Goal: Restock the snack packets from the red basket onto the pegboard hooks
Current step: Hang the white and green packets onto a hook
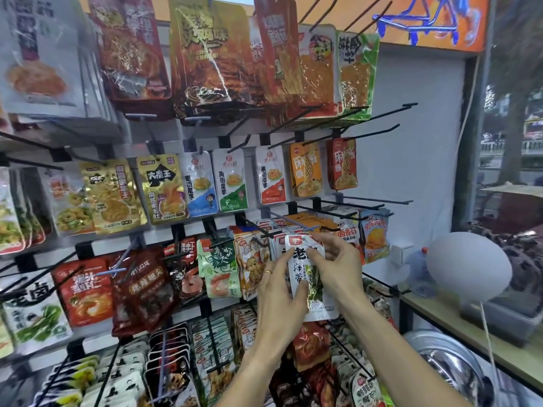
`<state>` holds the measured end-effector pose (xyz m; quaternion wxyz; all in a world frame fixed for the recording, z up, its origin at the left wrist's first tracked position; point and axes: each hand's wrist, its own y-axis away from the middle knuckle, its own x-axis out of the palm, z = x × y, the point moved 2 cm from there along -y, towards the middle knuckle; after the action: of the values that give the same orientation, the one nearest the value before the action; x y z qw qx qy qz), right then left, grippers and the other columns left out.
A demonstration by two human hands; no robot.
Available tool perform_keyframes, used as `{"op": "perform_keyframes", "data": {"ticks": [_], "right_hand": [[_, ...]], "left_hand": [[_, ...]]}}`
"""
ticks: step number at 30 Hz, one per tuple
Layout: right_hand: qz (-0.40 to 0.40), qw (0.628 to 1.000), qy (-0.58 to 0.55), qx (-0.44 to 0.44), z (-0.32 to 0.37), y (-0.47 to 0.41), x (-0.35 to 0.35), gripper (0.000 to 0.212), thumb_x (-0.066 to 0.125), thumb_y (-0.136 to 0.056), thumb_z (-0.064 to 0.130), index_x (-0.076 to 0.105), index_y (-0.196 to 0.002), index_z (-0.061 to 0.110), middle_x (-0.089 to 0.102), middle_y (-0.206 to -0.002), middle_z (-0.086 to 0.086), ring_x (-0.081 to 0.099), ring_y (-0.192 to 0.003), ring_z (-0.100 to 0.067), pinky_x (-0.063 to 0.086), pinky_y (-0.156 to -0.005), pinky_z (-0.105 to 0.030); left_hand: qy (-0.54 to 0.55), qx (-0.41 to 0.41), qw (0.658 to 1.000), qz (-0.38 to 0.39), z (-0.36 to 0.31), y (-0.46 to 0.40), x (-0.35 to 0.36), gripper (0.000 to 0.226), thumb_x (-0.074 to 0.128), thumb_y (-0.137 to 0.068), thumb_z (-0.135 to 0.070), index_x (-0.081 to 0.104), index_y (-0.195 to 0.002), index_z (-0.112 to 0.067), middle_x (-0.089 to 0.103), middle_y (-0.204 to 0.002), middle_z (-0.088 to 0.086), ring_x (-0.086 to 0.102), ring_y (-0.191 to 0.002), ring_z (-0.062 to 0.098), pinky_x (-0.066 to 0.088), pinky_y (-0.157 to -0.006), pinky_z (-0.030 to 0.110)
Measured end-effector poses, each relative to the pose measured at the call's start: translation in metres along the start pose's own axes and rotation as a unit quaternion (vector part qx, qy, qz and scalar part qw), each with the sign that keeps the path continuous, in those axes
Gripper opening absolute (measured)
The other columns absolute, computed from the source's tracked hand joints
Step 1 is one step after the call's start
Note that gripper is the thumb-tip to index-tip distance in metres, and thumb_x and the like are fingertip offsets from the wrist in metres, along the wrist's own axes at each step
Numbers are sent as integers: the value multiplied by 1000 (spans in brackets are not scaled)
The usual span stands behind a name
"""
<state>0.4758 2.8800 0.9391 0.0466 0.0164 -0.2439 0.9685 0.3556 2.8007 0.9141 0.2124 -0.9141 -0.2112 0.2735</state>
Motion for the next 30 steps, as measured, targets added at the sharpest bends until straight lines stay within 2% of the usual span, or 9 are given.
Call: {"op": "perform_keyframes", "data": {"ticks": [3, 7, 10, 13, 16, 18, 19, 25, 30], "right_hand": [[8, 1000, 4, 2, -1, -4, 1, 30, 80, -91, 15, 74, -120, 21, 71, -115, 8, 63, -110, -12, 48, -84, -15], [16, 999, 47, -18, -6, -7, 4, 33, 80, -90, 18, 75, -122, 23, 72, -118, 9, 64, -114, -11, 52, -98, -30], [-2, 989, 128, -76, -9, -9, 7, 32, 81, -90, 22, 75, -121, 25, 65, -117, 7, 62, -109, -13, 49, -93, -28], [-18, 968, 209, -135, -17, -10, 14, 37, 81, -89, 25, 73, -125, 26, 51, -112, 6, 56, -105, -14, 49, -94, -31], [-3, 948, 273, -164, -26, -12, 26, 45, 78, -90, 21, 68, -134, 24, 48, -114, 5, 50, -111, -17, 48, -97, -35], [-9, 935, 303, -182, -31, -16, 34, 46, 75, -91, 17, 67, -136, 22, 51, -116, -1, 51, -114, -24, 50, -96, -41], [-11, 933, 309, -184, -33, -18, 38, 45, 75, -91, 16, 67, -135, 21, 52, -117, -4, 52, -114, -26, 51, -95, -43], [2, 935, 309, -175, -35, -20, 47, 45, 73, -92, 13, 66, -137, 20, 51, -123, -3, 58, -109, -25, 53, -91, -39], [0, 946, 272, -175, -34, -10, 36, 42, 73, -93, 14, 67, -134, 19, 56, -123, -1, 59, -113, -21, 53, -97, -41]], "left_hand": [[2, 14, 1000, -7, -2, -4, -1, 71, 68, -101, -21, 34, -156, -50, 44, -157, -13, 43, -146, 23, 37, -122, 49], [-11, 18, 1000, 14, 5, -12, 3, 80, 67, -99, -22, 25, -159, -54, 35, -162, -24, 40, -149, 24, 38, -122, 51], [-29, 20, 999, 24, 11, -22, 5, 83, 67, -100, -22, 20, -163, -49, 30, -168, -20, 32, -155, 22, 32, -126, 49], [-93, 43, 994, 22, 18, -28, 8, 83, 63, -104, -18, 14, -167, -38, 34, -167, -8, 29, -155, 18, 27, -123, 33], [-195, 67, 978, 0, 26, -38, 6, 84, 58, -106, -21, 3, -169, -31, 62, -138, 7, 62, -121, 27, 51, -99, 38], [-271, 75, 960, 1, 27, -45, 7, 85, 52, -109, -25, -11, -166, -27, 69, -104, 8, 68, -91, 29, 57, -78, 39], [-303, 68, 950, 4, 26, -47, 7, 84, 48, -110, -27, -15, -165, -25, 69, -96, 8, 68, -85, 30, 55, -73, 40], [-368, 64, 927, -33, 28, -52, 11, 90, 64, -102, -21, 4, -168, -17, 68, -77, 14, 70, -69, 38, 54, -58, 43], [-375, 71, 924, -35, 24, -41, 4, 80, 40, -111, -46, -9, -168, -17, 72, -85, 9, 72, -75, 30, 55, -66, 39]]}}
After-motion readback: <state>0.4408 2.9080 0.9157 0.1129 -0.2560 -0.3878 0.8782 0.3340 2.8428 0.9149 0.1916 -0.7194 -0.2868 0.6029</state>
